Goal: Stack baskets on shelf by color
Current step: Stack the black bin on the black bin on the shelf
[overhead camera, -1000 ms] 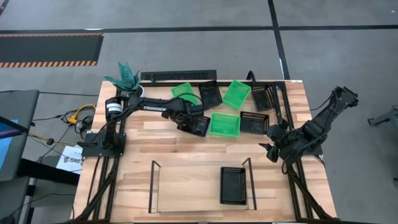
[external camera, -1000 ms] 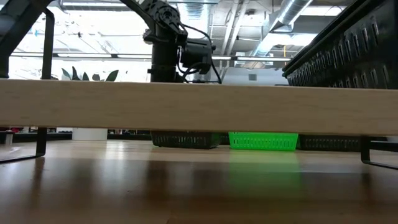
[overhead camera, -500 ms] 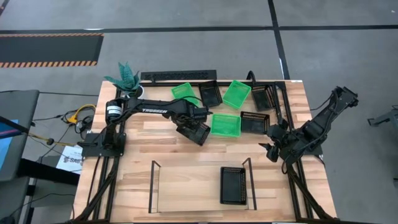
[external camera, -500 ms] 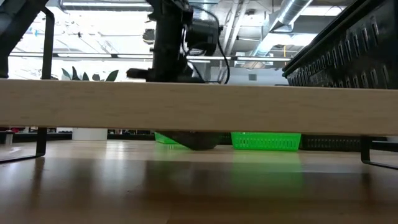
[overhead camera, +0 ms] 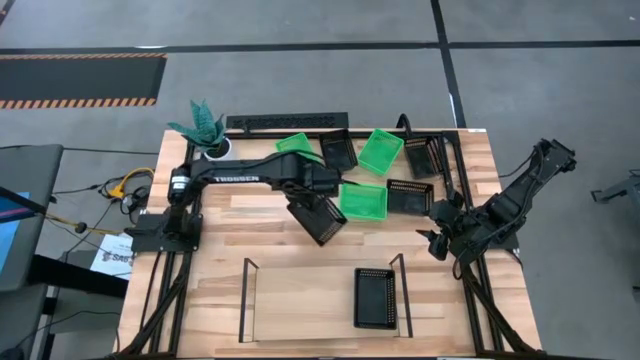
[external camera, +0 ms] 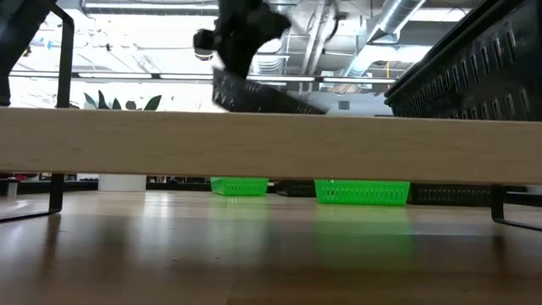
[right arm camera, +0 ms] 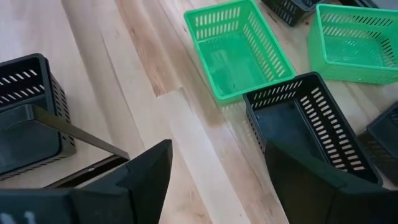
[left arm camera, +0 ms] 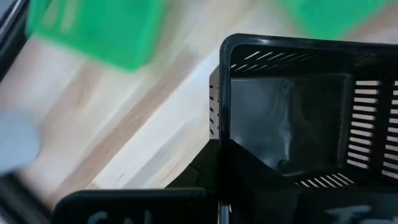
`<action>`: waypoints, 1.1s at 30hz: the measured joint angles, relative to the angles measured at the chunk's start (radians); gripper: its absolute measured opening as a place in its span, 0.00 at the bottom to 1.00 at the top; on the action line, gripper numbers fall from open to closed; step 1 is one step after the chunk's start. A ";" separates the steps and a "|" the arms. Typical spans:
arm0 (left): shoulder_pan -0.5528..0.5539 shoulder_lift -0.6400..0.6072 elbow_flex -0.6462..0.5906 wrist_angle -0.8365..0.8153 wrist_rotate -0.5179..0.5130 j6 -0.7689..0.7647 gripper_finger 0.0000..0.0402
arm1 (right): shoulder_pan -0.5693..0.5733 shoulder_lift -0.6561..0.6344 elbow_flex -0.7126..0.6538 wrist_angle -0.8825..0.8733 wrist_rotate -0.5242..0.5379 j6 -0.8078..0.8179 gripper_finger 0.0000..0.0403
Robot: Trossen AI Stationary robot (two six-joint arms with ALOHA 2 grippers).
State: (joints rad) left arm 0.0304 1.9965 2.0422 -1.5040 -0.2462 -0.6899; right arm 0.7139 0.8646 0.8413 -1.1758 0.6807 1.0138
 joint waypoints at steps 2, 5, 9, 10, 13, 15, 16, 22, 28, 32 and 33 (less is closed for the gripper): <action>-0.031 -0.001 0.036 0.051 0.022 0.074 0.00 | 0.000 0.000 0.000 0.000 0.000 0.000 0.70; -0.083 0.000 0.065 0.156 0.086 0.190 0.00 | -0.003 0.000 0.000 0.000 0.000 0.000 0.70; -0.138 0.002 0.066 0.322 0.195 0.288 0.00 | -0.003 0.000 0.000 -0.001 0.000 0.000 0.70; -0.150 0.008 0.067 0.359 0.214 0.299 0.00 | -0.003 0.000 0.000 0.000 0.000 0.000 0.70; -0.180 0.029 0.065 0.424 0.259 0.315 0.00 | -0.003 0.000 0.000 0.000 0.000 0.000 0.70; -0.195 0.051 0.068 0.474 0.279 0.306 0.00 | -0.003 0.000 0.000 0.001 0.000 0.000 0.70; -0.201 0.057 0.069 0.484 0.291 0.303 0.00 | -0.003 0.000 0.000 0.004 0.000 0.000 0.70; -0.222 0.095 0.062 0.559 0.321 0.318 0.00 | -0.003 0.000 -0.001 0.006 0.001 0.000 0.70; -0.228 0.127 0.072 0.660 0.326 0.368 0.00 | -0.002 0.005 0.000 0.006 0.001 0.000 0.70; -0.226 0.160 0.071 0.674 0.355 0.385 0.00 | -0.002 0.005 0.000 0.006 0.001 0.000 0.70; -0.225 0.168 0.070 0.658 0.356 0.389 0.00 | -0.002 0.005 0.000 0.006 0.000 0.001 0.70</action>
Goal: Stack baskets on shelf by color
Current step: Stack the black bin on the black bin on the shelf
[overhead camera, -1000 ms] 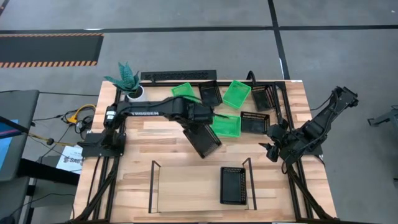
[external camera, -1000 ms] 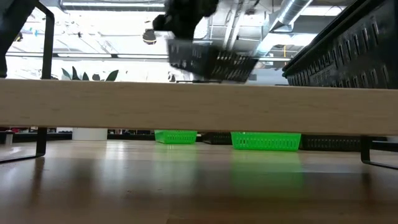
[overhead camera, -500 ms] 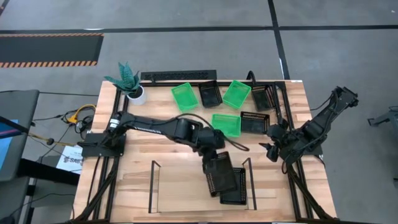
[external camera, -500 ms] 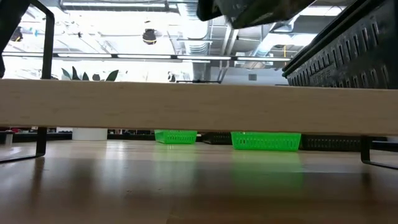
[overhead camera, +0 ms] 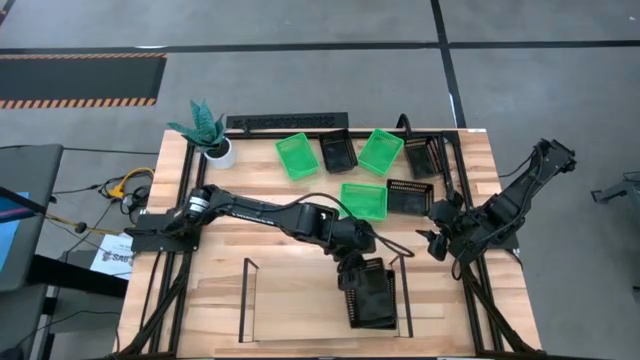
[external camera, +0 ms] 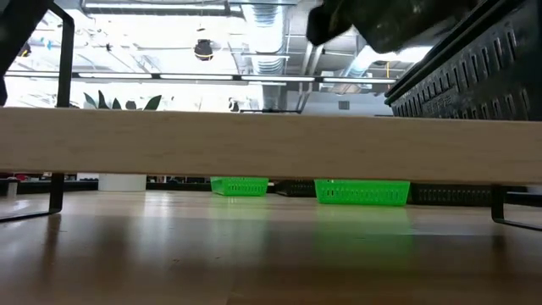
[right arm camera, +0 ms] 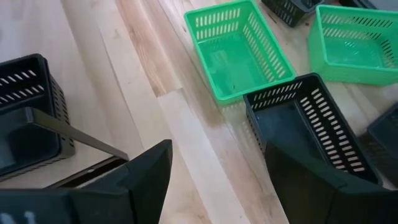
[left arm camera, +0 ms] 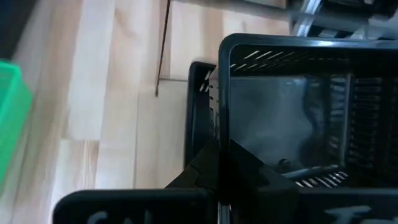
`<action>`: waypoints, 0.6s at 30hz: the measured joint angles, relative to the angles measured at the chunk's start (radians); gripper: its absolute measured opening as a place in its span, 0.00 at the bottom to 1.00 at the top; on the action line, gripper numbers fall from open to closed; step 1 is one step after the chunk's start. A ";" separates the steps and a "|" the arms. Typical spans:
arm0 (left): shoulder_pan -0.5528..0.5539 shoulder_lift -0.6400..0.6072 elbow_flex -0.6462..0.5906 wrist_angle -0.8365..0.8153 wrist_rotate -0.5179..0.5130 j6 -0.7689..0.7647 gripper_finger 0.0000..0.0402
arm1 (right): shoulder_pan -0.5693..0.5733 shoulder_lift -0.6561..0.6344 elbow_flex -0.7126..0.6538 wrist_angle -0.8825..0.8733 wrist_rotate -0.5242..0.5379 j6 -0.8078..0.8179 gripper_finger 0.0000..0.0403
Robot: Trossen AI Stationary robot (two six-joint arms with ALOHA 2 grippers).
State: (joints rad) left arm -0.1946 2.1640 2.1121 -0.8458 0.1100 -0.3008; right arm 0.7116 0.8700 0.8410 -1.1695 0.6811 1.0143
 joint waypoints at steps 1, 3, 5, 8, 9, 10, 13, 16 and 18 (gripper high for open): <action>0.001 0.003 -0.002 -0.012 0.004 0.004 0.00 | 0.000 -0.001 0.000 -0.001 0.000 0.000 0.70; 0.001 0.003 -0.001 0.013 0.005 0.018 0.00 | 0.000 0.000 0.000 -0.002 0.000 0.000 0.70; 0.002 -0.001 0.000 0.014 -0.010 0.028 0.00 | 0.000 0.000 0.000 -0.001 0.000 0.000 0.70; 0.002 0.000 0.000 0.039 -0.014 0.046 0.00 | 0.000 0.000 0.000 0.000 0.000 0.000 0.70; 0.002 0.000 0.000 0.052 -0.013 0.056 0.00 | 0.000 0.000 0.000 0.000 0.000 0.000 0.70; 0.002 0.000 0.000 0.071 -0.012 0.066 0.00 | 0.000 0.000 0.000 0.000 0.000 0.000 0.70; 0.002 0.012 0.001 0.092 -0.008 0.080 0.00 | 0.000 0.000 0.000 0.000 0.000 0.006 0.70; 0.004 0.030 -0.002 0.084 0.015 0.080 0.00 | 0.000 0.000 0.000 0.001 0.000 0.007 0.70; 0.004 0.042 0.000 0.111 0.026 0.078 0.00 | 0.000 0.000 0.000 0.000 0.000 0.006 0.70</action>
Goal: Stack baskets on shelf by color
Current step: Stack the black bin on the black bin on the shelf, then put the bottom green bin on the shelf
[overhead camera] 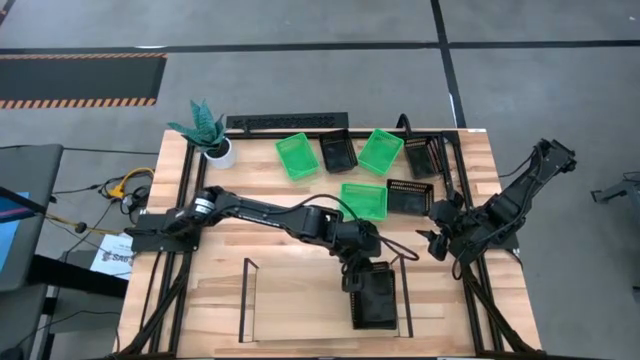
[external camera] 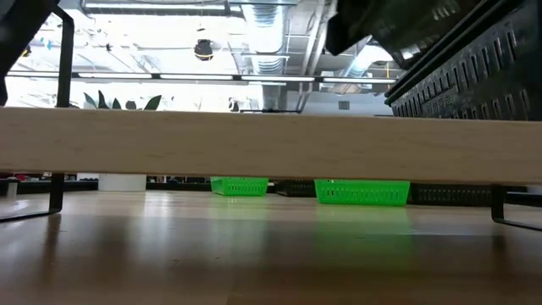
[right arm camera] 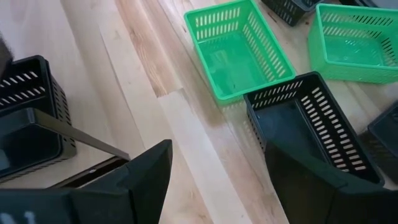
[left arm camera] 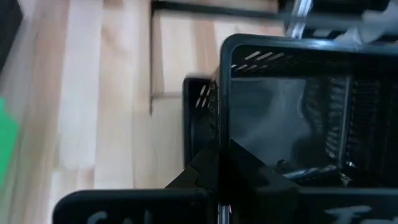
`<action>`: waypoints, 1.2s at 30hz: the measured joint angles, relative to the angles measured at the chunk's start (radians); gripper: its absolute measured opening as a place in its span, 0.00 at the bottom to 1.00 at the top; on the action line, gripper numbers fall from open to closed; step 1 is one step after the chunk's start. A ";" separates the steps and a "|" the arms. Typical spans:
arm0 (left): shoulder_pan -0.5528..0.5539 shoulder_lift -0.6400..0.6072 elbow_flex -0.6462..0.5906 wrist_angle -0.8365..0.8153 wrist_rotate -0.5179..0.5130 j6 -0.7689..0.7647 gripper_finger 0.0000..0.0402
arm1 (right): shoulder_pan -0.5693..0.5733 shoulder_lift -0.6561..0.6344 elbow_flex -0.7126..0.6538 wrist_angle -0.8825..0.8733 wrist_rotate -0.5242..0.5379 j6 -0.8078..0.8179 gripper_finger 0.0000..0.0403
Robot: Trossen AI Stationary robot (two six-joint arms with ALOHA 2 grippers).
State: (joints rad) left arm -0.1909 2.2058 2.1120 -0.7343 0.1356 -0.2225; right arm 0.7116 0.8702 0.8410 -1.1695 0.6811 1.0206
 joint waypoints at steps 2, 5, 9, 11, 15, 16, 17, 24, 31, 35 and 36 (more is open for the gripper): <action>0.000 0.004 0.000 -0.029 0.000 0.000 0.00 | 0.000 0.000 0.000 0.000 0.000 0.000 0.70; 0.000 0.007 0.000 -0.025 -0.014 0.000 0.00 | 0.000 0.000 0.000 -0.001 0.000 0.000 0.70; 0.001 0.007 0.000 -0.005 -0.018 0.000 0.00 | 0.000 0.000 0.000 -0.002 0.000 0.000 0.70; 0.002 0.007 0.000 -0.007 -0.018 -0.007 0.00 | 0.000 0.000 0.000 -0.004 0.000 0.000 0.70; 0.004 0.007 -0.006 -0.010 -0.046 -0.022 0.00 | 0.000 0.000 0.000 -0.004 0.000 0.000 0.70; 0.004 0.007 -0.006 -0.010 -0.046 -0.023 0.00 | 0.000 0.000 0.000 -0.004 0.000 0.000 0.70; 0.005 0.007 -0.006 -0.009 -0.044 -0.024 0.00 | 0.000 0.000 0.000 -0.004 0.000 0.000 0.70; 0.006 0.007 -0.006 -0.016 -0.017 -0.025 0.00 | 0.000 0.000 0.000 -0.004 0.000 -0.001 0.70; 0.006 0.006 -0.006 -0.016 0.030 -0.020 0.10 | 0.000 0.000 0.000 -0.004 -0.001 -0.001 0.70; 0.007 0.006 -0.006 -0.016 0.014 -0.018 0.21 | 0.000 0.000 0.000 -0.004 -0.002 -0.001 0.70; 0.008 0.006 -0.006 -0.016 0.014 -0.017 0.24 | 0.000 0.000 0.000 -0.004 -0.002 0.000 0.70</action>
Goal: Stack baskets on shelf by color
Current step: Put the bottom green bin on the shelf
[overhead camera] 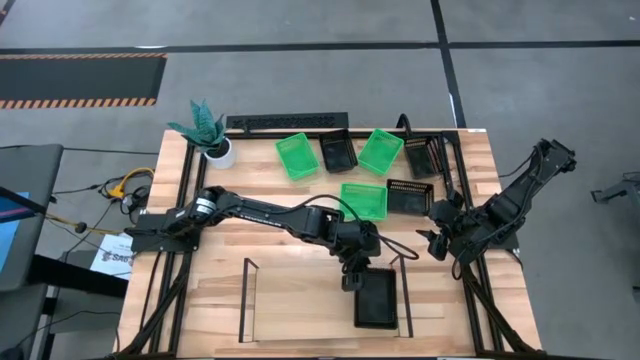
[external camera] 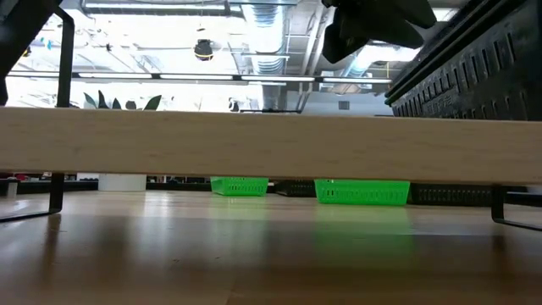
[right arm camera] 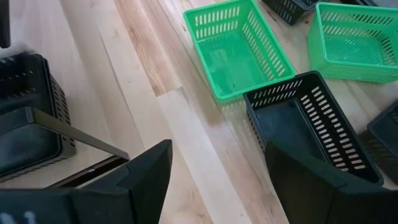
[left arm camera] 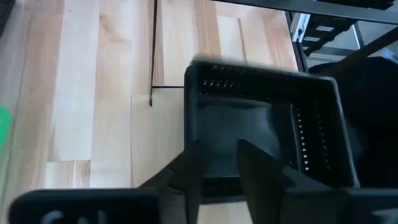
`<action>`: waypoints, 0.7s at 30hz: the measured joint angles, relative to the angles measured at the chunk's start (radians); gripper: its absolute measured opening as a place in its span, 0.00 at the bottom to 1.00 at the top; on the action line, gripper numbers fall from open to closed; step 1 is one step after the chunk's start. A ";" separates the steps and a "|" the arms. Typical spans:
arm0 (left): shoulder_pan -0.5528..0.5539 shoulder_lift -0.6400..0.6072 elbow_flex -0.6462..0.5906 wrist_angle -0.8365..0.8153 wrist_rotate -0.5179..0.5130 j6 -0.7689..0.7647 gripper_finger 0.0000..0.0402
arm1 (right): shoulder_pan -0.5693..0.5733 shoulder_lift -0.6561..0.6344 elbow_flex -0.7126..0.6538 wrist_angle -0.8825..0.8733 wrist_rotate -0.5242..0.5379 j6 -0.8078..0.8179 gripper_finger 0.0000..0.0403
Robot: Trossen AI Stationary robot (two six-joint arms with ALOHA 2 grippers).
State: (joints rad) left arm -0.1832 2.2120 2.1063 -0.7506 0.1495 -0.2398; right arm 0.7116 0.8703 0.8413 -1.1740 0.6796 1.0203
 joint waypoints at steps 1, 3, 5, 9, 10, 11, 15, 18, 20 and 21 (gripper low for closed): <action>0.001 0.000 0.000 0.000 0.002 0.000 0.26 | 0.000 0.000 0.000 0.000 0.000 0.000 0.70; 0.001 0.000 0.000 0.000 0.000 -0.001 0.31 | 0.000 0.000 0.000 0.000 0.000 0.000 0.70; 0.005 0.000 0.000 0.000 -0.001 -0.004 0.34 | 0.000 0.000 0.000 0.000 0.000 0.000 0.70; 0.018 0.000 0.000 0.000 -0.081 -0.040 0.38 | 0.000 0.000 0.000 0.000 0.000 0.000 0.70; 0.024 0.000 0.000 0.000 -0.100 -0.049 0.38 | -0.001 0.000 0.000 0.000 0.000 0.001 0.70; 0.033 0.000 0.000 0.000 -0.112 -0.053 0.38 | -0.001 0.000 0.000 0.000 0.000 0.001 0.70; 0.070 -0.001 0.019 -0.023 -0.122 -0.053 0.38 | -0.017 0.000 0.000 -0.002 0.000 0.013 0.70; 0.100 -0.004 0.036 -0.062 -0.125 -0.057 0.38 | -0.038 0.000 0.000 -0.030 0.000 0.052 0.70; 0.116 -0.004 0.066 -0.126 -0.131 -0.046 0.38 | -0.055 0.000 0.000 -0.054 0.000 0.054 0.70; 0.125 -0.004 0.084 -0.151 -0.140 -0.033 0.38 | -0.064 0.000 0.000 -0.060 0.000 0.054 0.70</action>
State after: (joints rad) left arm -0.0585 2.2082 2.1900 -0.9013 0.0094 -0.2730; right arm 0.6475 0.8703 0.8417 -1.2337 0.6800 1.0744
